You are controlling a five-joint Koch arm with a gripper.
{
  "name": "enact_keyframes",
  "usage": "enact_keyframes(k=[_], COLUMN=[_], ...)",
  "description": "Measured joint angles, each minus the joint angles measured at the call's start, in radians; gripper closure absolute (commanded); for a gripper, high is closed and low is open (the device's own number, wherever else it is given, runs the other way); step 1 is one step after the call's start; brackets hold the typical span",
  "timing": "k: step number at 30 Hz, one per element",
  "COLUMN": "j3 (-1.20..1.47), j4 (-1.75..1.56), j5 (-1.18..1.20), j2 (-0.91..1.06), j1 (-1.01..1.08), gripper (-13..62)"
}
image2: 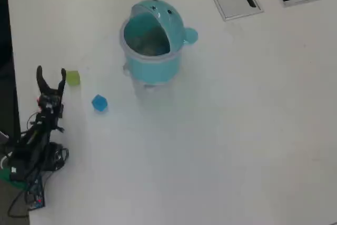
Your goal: Grasp RGB lego blocks and put them in the bin one by one.
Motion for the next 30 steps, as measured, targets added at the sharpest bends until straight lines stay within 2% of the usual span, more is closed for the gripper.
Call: enact_keyframes(k=[6,9,16,19,24,28,30], j3=[-0.144,-0.268,-0.328,-0.405,-0.403,-0.403,-0.405], j4=[0.318,0.611,0.962,1.062,1.180,1.351,1.374], j5=[0.072,0.072,0.052,-0.074,-0.127,-0.350,-0.365], j2=[0.000,0.000,0.000,0.000,0.000,0.000,0.000], j1=[-0.089,-0.146,-0.163,-0.170,-0.192,-0.236,-0.267], gripper=[17.1,17.0,17.0,17.1,17.0,17.0,17.1])
